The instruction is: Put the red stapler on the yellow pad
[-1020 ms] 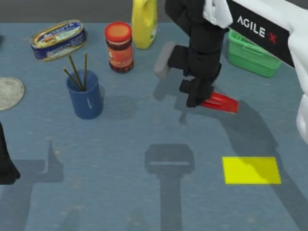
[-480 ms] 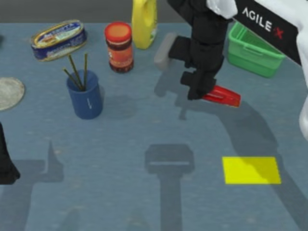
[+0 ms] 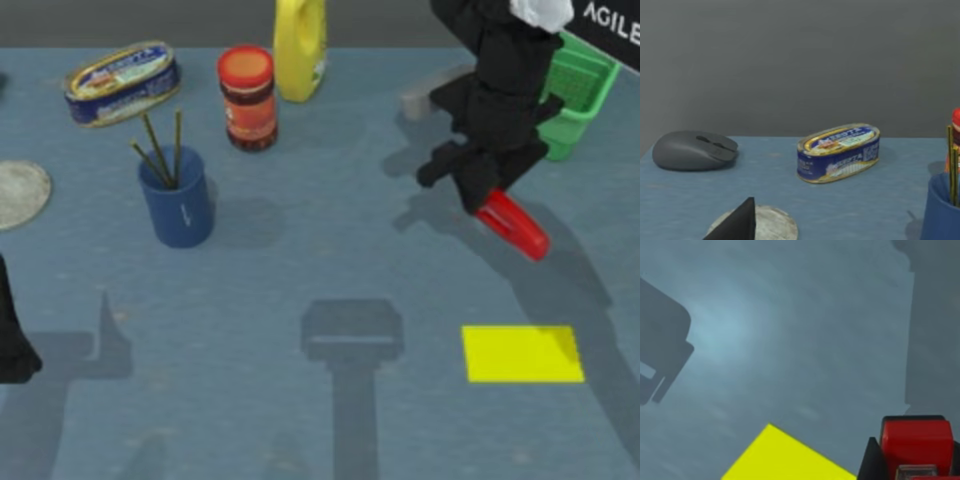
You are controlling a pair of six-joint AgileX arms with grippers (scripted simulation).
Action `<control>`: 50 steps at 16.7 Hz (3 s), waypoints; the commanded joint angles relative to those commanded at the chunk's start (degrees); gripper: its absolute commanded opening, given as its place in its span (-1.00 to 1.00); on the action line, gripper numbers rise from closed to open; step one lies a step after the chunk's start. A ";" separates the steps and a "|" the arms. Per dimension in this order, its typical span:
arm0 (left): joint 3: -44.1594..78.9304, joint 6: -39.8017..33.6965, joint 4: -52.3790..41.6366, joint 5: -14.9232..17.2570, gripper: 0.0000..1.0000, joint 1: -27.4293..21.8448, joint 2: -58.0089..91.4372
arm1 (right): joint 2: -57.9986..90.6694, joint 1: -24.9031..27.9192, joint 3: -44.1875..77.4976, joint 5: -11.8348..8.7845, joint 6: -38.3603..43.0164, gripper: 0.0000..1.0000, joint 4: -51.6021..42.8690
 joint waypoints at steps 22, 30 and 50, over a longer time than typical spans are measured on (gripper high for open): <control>0.00 0.00 0.00 0.00 1.00 0.00 0.00 | -37.74 -6.62 -50.08 1.82 118.51 -1.00 16.24; 0.00 0.00 0.00 0.00 1.00 0.00 0.00 | -37.73 -6.48 -50.90 1.86 119.75 -1.00 17.39; 0.00 0.00 0.00 0.00 1.00 0.00 0.00 | -28.57 -2.52 -62.20 2.00 123.72 -0.10 38.17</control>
